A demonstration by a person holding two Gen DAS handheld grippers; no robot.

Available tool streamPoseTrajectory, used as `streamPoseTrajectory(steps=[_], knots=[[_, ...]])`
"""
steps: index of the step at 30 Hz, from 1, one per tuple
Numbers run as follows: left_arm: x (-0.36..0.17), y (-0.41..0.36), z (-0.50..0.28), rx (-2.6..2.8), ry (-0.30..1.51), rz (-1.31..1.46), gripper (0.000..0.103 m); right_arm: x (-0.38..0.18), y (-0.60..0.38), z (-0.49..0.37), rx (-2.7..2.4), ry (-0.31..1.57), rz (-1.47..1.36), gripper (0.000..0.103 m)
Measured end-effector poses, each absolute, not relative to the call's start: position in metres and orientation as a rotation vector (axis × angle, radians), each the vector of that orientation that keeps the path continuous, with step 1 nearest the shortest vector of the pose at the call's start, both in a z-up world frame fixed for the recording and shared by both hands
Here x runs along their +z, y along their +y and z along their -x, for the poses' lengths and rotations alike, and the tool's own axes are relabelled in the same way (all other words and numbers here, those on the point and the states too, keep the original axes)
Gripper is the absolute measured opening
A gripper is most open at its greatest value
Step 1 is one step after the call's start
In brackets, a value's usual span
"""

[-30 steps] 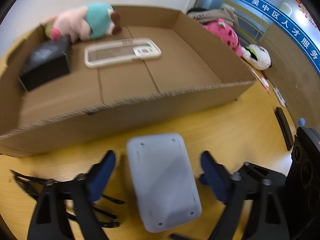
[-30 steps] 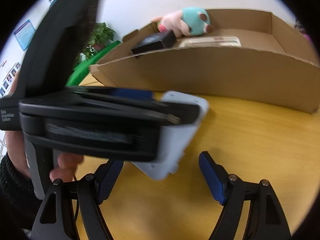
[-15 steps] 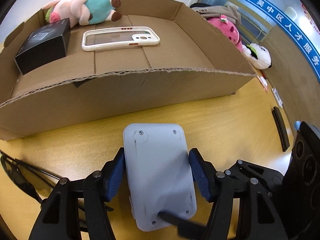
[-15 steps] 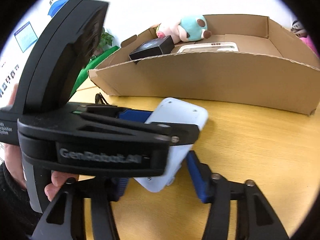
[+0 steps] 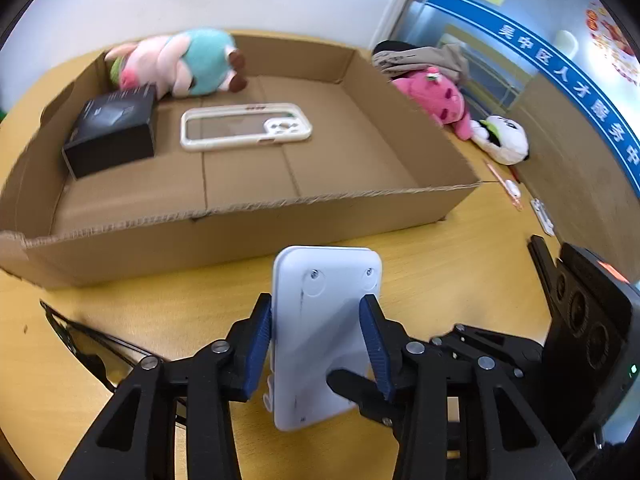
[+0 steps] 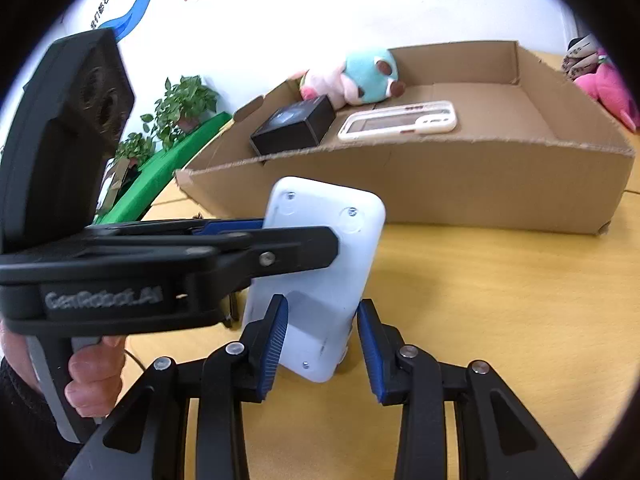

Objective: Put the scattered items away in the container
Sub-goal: 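Close the left gripper on the white block while the right gripper also grips it, then lift the white block with the left gripper over the cardboard box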

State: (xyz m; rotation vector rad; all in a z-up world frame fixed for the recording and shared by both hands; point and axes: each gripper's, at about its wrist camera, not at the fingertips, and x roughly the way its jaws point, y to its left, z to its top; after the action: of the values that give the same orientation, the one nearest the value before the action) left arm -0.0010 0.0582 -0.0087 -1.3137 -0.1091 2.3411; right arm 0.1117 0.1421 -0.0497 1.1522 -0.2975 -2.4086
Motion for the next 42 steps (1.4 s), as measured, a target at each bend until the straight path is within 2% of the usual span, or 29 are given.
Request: streamPoseTrajectory(steps=[2, 4, 5, 6, 7, 24, 33, 42], knots=[[-0.01, 0.059, 0.002, 2.335, -0.11, 1.311, 0.041, -0.051, 0.147, -0.11, -2.401, -0.337, -1.153, 0.038], [-0.014, 0.058, 0.003, 2.307, -0.141, 1.319, 0.033, -0.054, 0.151, -0.109, -2.383, -0.388, -1.156, 0.055], [-0.016, 0.058, 0.003, 2.297, -0.144, 1.323, 0.032, -0.057, 0.152, -0.109, -2.366, -0.412, -1.16, 0.059], [-0.018, 0.061, 0.002, 2.293, -0.133, 1.326, 0.029, -0.059, 0.151, -0.109, -2.353, -0.421, -1.167, 0.067], [-0.019, 0.063, 0.0, 2.3, -0.117, 1.328, 0.029, -0.063, 0.149, -0.108, -2.343, -0.424, -1.175, 0.07], [0.003, 0.066, -0.006, 2.306, -0.128, 1.257, 0.025, -0.045, 0.144, -0.107, -2.438, -0.314, -1.181, 0.067], [0.059, 0.074, 0.016, 2.298, -0.138, 1.114, 0.024, 0.012, 0.158, -0.094, -2.551, -0.237, -1.076, 0.066], [0.118, 0.078, 0.078, 2.277, -0.169, 1.009, 0.024, 0.072, 0.17, -0.038, -2.614, -0.157, -0.999, 0.066]])
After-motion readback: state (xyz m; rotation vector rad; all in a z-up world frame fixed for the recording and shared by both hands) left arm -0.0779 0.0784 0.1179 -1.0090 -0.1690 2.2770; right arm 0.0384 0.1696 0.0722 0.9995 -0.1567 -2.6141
